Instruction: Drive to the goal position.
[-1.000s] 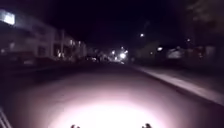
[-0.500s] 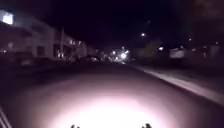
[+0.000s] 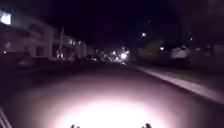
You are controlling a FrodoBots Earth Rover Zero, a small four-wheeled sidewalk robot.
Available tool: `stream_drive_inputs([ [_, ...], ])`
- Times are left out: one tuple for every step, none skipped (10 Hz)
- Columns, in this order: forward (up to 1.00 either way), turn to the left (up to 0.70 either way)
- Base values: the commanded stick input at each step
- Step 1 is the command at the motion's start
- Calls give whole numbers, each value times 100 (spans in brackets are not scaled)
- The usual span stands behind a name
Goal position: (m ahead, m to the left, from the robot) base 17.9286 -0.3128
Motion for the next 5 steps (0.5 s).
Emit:
stream_drive_inputs([
  [70,0],
  [70,0],
  [70,0],
  [70,0],
  [70,0],
])
